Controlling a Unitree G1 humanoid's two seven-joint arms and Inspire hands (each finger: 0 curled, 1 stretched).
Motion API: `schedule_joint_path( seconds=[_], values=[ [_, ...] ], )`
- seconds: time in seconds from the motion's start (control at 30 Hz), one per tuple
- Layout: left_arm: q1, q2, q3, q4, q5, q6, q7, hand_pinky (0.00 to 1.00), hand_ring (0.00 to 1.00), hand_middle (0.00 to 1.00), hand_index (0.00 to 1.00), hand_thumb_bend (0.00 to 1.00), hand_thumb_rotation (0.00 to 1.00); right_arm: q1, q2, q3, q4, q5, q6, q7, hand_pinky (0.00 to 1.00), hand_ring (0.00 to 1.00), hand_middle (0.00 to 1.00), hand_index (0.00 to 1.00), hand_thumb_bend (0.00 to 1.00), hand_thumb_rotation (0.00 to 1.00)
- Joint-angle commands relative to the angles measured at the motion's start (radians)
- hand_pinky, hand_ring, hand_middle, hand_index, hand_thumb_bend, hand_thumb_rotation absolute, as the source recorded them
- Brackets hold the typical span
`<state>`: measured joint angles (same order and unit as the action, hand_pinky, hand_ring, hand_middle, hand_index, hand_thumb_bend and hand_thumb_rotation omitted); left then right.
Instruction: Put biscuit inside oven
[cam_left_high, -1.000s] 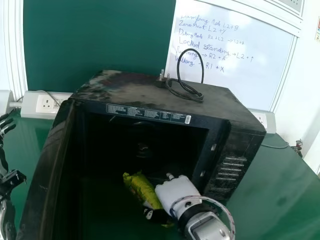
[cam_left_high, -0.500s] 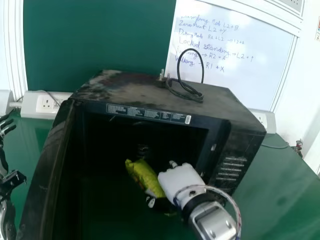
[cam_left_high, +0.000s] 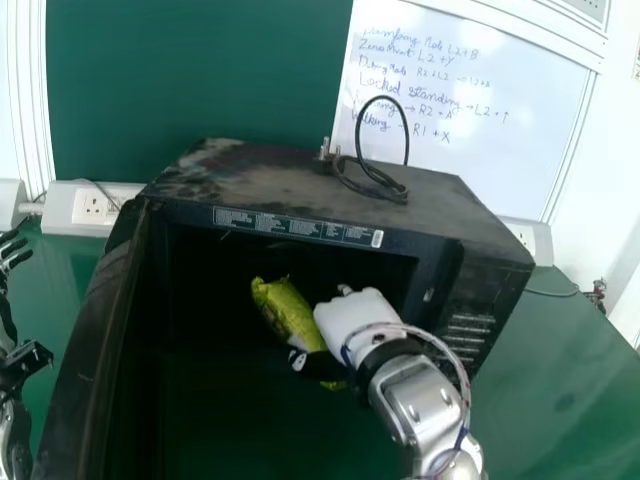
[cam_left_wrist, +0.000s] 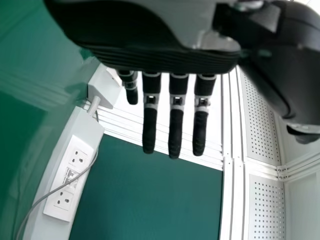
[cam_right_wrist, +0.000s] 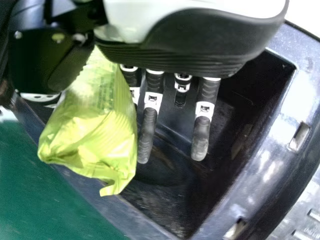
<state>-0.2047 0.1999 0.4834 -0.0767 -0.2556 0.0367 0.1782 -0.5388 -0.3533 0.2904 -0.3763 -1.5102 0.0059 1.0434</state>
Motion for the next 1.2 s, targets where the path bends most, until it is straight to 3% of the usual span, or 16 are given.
schedule_joint_path(
  seconds=[0.0,0.2,0.57,0.77,0.9,1.0,1.07,1.17],
  values=[
    [0.004,-0.004,-0.006,-0.01,0.005,-0.004,0.0,0.58,0.59,0.61,0.61,0.81,0.91,-0.031,0.005,0.007,0.025,-0.004,0.018,-0.035,0.25,0.29,0.47,0.49,0.53,0.0],
    [0.007,-0.011,-0.006,-0.025,-0.001,0.005,0.003,0.57,0.59,0.6,0.61,0.82,0.9,-0.049,0.028,0.007,0.118,0.016,0.065,-0.121,0.25,0.25,0.47,0.49,0.53,0.0],
    [0.018,-0.017,-0.006,-0.045,0.0,0.01,0.004,0.57,0.59,0.6,0.6,0.82,0.9,-0.108,0.002,0.037,0.285,0.072,0.076,-0.297,0.38,0.36,0.48,0.49,0.53,0.0],
    [0.019,-0.017,-0.006,-0.042,-0.001,0.004,0.001,0.57,0.59,0.6,0.61,0.82,0.9,-0.146,0.007,0.06,0.385,0.096,0.095,-0.384,0.37,0.35,0.48,0.49,0.53,0.0],
    [0.019,-0.017,-0.004,-0.04,-0.002,0.003,0.001,0.57,0.59,0.61,0.61,0.82,0.9,-0.18,0.014,0.077,0.459,0.122,0.107,-0.452,0.34,0.32,0.47,0.49,0.53,0.0],
    [0.019,-0.017,-0.004,-0.041,-0.002,0.005,0.003,0.57,0.59,0.6,0.61,0.82,0.9,-0.22,0.023,0.095,0.525,0.136,0.118,-0.491,0.39,0.36,0.48,0.49,0.53,0.0],
    [0.018,-0.017,-0.004,-0.04,-0.002,0.004,0.003,0.56,0.58,0.6,0.6,0.82,0.9,-0.249,0.026,0.109,0.575,0.15,0.119,-0.525,0.42,0.38,0.42,0.52,0.53,0.0],
    [0.02,-0.018,-0.005,-0.043,0.0,0.005,0.004,0.56,0.58,0.59,0.6,0.82,0.9,-0.292,0.031,0.129,0.659,0.175,0.121,-0.587,0.42,0.38,0.47,0.49,0.53,0.0]
  ],
)
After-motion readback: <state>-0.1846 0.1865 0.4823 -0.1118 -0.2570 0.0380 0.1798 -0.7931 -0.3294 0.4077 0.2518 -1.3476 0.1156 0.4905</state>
